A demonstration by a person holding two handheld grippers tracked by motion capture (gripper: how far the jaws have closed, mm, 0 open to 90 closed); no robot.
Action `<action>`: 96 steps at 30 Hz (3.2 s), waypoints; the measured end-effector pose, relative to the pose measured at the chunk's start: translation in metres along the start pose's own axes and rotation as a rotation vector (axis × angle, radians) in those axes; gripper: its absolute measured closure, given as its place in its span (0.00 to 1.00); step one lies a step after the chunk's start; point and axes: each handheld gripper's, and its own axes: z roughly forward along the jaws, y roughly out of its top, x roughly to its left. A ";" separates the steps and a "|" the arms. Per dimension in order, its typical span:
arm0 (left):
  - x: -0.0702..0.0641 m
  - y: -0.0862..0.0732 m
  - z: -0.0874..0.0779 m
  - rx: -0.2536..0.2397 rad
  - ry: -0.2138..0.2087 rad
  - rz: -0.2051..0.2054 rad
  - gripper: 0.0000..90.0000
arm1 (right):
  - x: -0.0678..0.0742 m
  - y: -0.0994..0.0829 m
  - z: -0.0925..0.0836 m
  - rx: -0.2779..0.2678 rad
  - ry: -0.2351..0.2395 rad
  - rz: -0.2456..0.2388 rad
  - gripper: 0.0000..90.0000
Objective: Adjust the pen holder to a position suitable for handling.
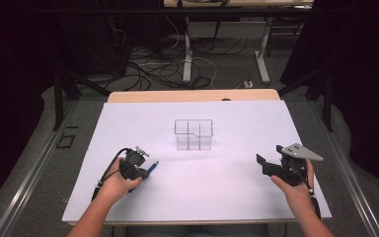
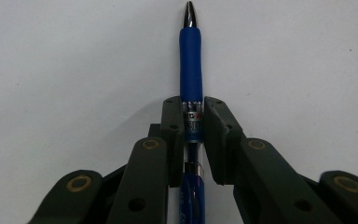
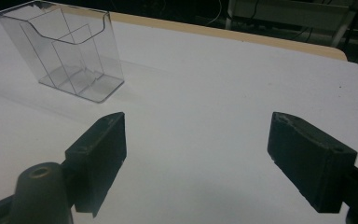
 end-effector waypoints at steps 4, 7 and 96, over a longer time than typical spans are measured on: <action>0.001 0.000 0.000 -0.001 -0.007 0.000 0.88 | 0.000 0.000 0.000 -0.002 -0.002 0.000 0.22; 0.000 0.000 0.000 0.000 0.004 0.011 0.88 | 0.000 0.000 0.000 -0.004 -0.003 0.003 0.22; -0.081 0.021 -0.085 -0.503 0.641 1.033 0.89 | 0.008 0.001 0.001 -0.021 0.023 -0.003 0.22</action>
